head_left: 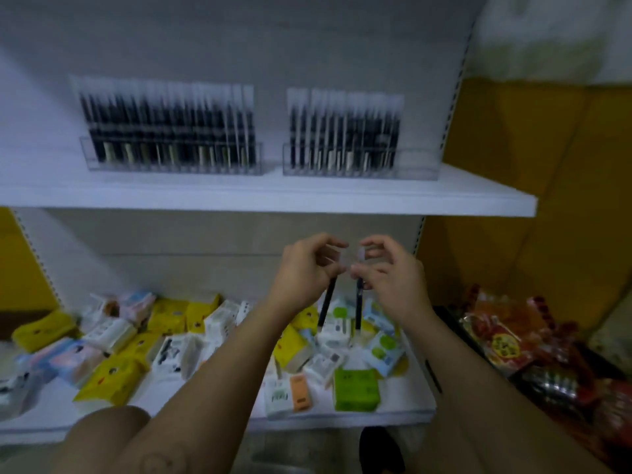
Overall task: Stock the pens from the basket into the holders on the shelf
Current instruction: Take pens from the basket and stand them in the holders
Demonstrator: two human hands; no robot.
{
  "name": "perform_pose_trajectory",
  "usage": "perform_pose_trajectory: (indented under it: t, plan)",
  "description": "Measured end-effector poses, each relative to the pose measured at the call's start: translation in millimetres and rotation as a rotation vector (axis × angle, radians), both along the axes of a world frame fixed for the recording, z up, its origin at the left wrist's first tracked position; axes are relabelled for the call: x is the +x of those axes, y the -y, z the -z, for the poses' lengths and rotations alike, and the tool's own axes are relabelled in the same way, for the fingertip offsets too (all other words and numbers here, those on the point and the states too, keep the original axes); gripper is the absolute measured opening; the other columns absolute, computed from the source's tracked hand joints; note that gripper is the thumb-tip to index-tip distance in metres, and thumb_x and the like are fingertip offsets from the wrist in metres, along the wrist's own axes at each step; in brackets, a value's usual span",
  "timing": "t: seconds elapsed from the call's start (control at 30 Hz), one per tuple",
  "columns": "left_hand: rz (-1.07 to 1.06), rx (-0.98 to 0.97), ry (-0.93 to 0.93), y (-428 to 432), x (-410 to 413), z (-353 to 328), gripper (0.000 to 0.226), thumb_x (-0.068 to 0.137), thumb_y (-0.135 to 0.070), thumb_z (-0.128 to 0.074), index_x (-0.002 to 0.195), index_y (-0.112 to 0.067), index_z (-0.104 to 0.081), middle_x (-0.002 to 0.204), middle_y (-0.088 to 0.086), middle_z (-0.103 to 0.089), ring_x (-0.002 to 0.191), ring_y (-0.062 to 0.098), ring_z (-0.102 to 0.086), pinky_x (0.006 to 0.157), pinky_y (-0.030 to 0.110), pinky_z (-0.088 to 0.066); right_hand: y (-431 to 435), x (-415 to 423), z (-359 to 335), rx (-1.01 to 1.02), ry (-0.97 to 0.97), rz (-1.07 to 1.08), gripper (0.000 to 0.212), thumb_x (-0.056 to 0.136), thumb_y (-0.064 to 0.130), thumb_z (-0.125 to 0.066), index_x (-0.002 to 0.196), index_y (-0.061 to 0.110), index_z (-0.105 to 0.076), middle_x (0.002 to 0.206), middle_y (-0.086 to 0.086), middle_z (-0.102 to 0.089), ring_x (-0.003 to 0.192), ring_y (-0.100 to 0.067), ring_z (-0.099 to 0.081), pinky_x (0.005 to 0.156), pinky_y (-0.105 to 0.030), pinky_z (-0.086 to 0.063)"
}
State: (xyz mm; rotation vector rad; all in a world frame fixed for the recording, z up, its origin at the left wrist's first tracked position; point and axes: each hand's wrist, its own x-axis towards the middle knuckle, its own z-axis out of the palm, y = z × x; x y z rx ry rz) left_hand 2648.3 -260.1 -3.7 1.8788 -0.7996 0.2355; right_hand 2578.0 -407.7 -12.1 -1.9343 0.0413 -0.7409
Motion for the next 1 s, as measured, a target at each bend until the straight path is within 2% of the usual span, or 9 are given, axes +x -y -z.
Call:
perform_pose_trajectory:
  t: [0.13,0.23,0.3,0.43,0.57,0.7,0.9,1.0]
  plan:
    - [0.024,0.000,0.082,19,-9,-50,0.024,0.078,-0.011,-0.078,0.096,-0.025,-0.068,0.084,-0.012,-0.064,0.070,0.002,-0.066,0.071,0.031,-0.058,20,-9,-47,0.010,0.104,0.036,0.035,0.084,0.016,-0.073,0.084,0.047,-0.058,0.090,0.006,-0.061,0.073,-0.015,-0.070,0.062,-0.043,-0.059]
    - [0.061,-0.102,0.054,37,-13,-84,0.025,0.078,-0.006,-0.077,0.092,-0.024,-0.068,0.088,-0.006,-0.067,0.071,0.013,-0.070,0.072,0.040,-0.060,35,-12,-82,0.003,0.173,0.063,0.038,0.083,0.014,-0.074,0.082,0.048,-0.058,0.088,0.006,-0.066,0.072,-0.013,-0.071,0.061,-0.038,-0.059]
    - [0.084,-0.121,0.063,48,-13,-107,0.024,0.080,-0.007,-0.076,0.094,-0.024,-0.067,0.091,-0.003,-0.068,0.074,0.015,-0.070,0.073,0.041,-0.060,45,-13,-105,-0.008,0.211,0.078,0.035,0.082,0.014,-0.075,0.083,0.045,-0.057,0.088,0.007,-0.066,0.073,-0.013,-0.071,0.064,-0.039,-0.060]
    - [0.088,-0.160,0.127,66,-11,-147,0.023,0.081,-0.014,-0.075,0.099,-0.026,-0.067,0.094,-0.003,-0.068,0.080,0.013,-0.069,0.073,0.033,-0.060,62,-9,-146,-0.034,0.288,0.116,0.030,0.083,0.016,-0.074,0.089,0.039,-0.056,0.091,0.006,-0.065,0.077,-0.012,-0.070,0.065,-0.036,-0.061]
    - [0.104,-0.237,0.132,81,-2,-182,0.023,0.082,-0.012,-0.074,0.102,-0.022,-0.067,0.095,0.001,-0.068,0.079,0.014,-0.069,0.071,0.031,-0.060,80,2,-177,-0.027,0.352,0.129,0.029,0.083,0.015,-0.074,0.089,0.036,-0.056,0.091,0.002,-0.066,0.079,-0.018,-0.071,0.064,-0.034,-0.059]
    - [0.086,-0.258,0.136,98,18,-209,0.023,0.084,-0.015,-0.073,0.101,-0.028,-0.064,0.097,0.000,-0.069,0.076,0.011,-0.070,0.071,0.030,-0.060,97,25,-200,-0.015,0.388,0.151,0.031,0.081,0.015,-0.076,0.086,0.037,-0.055,0.087,0.003,-0.066,0.076,-0.018,-0.071,0.059,-0.032,-0.059]
    - [0.039,-0.253,0.204,128,55,-229,0.019,0.084,-0.015,-0.073,0.097,-0.025,-0.064,0.091,-0.002,-0.068,0.078,0.014,-0.069,0.071,0.032,-0.059,122,73,-220,-0.003,0.414,0.200,0.034,0.082,0.015,-0.075,0.084,0.039,-0.052,0.087,0.004,-0.063,0.078,-0.021,-0.070,0.064,-0.047,-0.060]
    - [0.011,-0.225,0.263,139,76,-233,0.017,0.084,-0.016,-0.073,0.095,-0.026,-0.064,0.088,-0.006,-0.068,0.076,0.006,-0.066,0.067,0.020,-0.055,131,95,-223,0.003,0.443,0.217,0.034,0.081,0.017,-0.076,0.084,0.039,-0.050,0.087,0.002,-0.062,0.079,-0.024,-0.069,0.066,-0.050,-0.059]
